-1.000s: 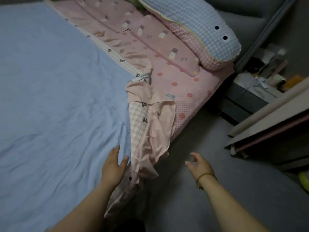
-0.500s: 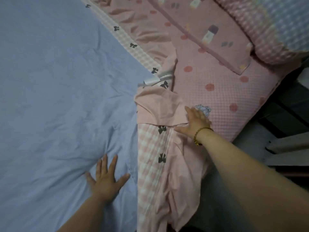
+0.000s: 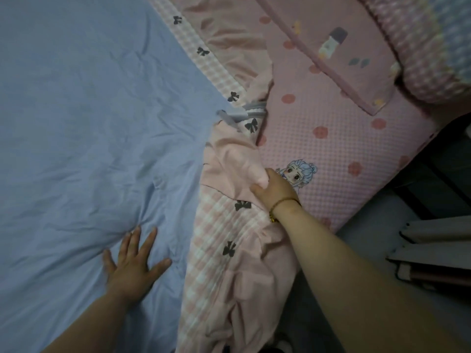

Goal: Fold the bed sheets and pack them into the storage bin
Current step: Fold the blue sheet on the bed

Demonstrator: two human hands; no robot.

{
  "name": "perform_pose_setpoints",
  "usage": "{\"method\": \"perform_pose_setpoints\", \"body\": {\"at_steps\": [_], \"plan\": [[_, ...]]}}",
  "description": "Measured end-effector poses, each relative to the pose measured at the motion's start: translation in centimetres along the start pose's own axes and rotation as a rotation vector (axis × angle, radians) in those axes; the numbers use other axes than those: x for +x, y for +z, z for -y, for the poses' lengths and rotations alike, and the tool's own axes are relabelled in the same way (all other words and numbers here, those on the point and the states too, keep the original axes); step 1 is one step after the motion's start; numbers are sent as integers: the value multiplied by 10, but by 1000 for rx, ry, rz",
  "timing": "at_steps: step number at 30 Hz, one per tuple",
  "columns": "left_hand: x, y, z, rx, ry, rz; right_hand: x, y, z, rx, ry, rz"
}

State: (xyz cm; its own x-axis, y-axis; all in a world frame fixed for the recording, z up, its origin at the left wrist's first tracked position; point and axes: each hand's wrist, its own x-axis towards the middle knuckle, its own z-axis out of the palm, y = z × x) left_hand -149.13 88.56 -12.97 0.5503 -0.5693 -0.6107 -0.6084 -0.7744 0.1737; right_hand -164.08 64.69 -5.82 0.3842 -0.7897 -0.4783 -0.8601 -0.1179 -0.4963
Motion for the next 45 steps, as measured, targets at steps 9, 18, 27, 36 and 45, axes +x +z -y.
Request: {"method": "perform_pose_setpoints", "body": {"at_steps": [9, 18, 27, 36, 45], "plan": [[-42, 7, -76, -19, 4, -60, -96, -104, -151, 42, 265, -206], [-39, 26, -113, 35, 5, -27, -45, -54, -171, -323, 342, -52], [-7, -26, -110, -1401, -266, -343, -55, 22, -52, -7, -160, -48], [66, -84, -88, -1020, -164, -235, -46, 64, -6, -107, -235, 199], [10, -101, -66, -964, 28, -386, -55, 45, 24, 375, 42, 13]]}}
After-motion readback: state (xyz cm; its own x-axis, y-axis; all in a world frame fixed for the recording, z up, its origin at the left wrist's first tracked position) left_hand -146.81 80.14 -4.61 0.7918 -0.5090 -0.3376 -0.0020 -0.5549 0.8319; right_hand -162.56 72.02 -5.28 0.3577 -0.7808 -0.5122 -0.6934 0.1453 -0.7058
